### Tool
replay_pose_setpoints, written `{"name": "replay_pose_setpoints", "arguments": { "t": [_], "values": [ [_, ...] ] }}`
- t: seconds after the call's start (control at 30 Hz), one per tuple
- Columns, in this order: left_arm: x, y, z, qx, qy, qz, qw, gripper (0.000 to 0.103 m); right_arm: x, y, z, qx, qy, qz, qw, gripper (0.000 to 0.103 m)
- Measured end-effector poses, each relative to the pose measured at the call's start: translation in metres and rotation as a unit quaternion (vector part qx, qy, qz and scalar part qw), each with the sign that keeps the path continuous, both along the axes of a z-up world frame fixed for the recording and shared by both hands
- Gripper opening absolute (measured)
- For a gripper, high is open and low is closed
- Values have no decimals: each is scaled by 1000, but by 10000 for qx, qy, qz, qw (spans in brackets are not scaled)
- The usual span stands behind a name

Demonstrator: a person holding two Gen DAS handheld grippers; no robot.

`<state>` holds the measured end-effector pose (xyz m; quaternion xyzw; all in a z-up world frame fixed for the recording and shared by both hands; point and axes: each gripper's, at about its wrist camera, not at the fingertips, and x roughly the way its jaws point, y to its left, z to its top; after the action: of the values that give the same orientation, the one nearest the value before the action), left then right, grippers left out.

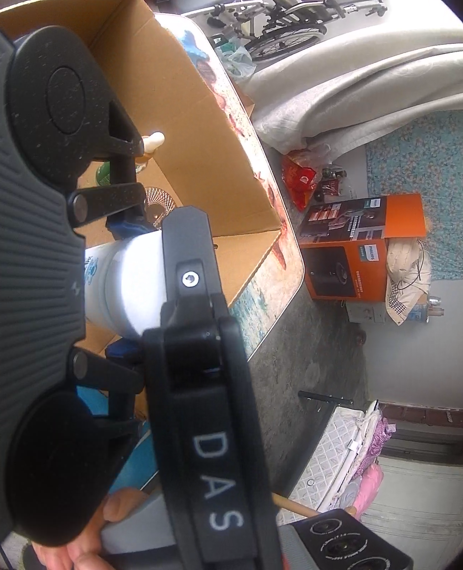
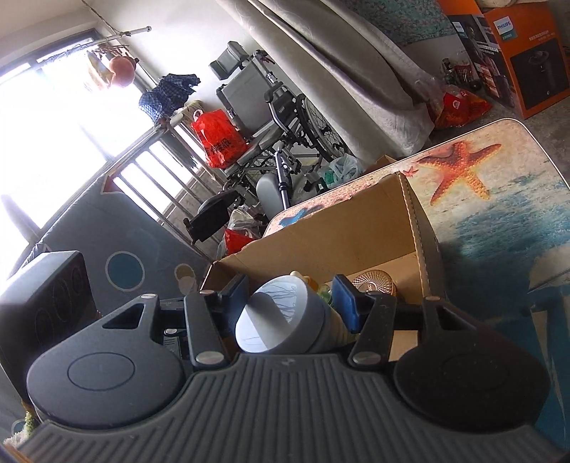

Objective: Organize rigid objects
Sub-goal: 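Carry the white bottle into the box and open the right tool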

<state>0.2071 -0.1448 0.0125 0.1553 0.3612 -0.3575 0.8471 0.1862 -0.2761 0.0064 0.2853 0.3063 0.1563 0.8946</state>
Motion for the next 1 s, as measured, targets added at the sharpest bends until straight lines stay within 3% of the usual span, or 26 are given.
{"name": "replay_pose_setpoints", "arguments": {
  "t": [0.5, 0.6, 0.67, 0.73, 0.9, 1.0],
  "values": [
    [14, -12, -12, 94, 174, 208, 9996, 59, 18, -10, -27, -134, 94, -10, 9999, 52],
    [11, -10, -8, -56, 99, 224, 9997, 68, 14, -14, -25, -68, 32, -64, 10000, 52],
    [6, -5, -1, -274, 13, 217, 9994, 83, 8, -16, -20, -14, -61, -112, 9999, 52],
    [0, 1, 8, -471, -138, 230, 9985, 90, 1, -19, -14, 31, -184, -171, 9997, 53],
    [-23, 23, 35, -856, -481, 415, 9943, 94, -32, -28, 18, 118, -647, -382, 9971, 56],
    [-46, 43, 58, -1123, -631, 680, 9893, 103, -63, -31, 43, 16, -971, -584, 9936, 65]
  ]
}}
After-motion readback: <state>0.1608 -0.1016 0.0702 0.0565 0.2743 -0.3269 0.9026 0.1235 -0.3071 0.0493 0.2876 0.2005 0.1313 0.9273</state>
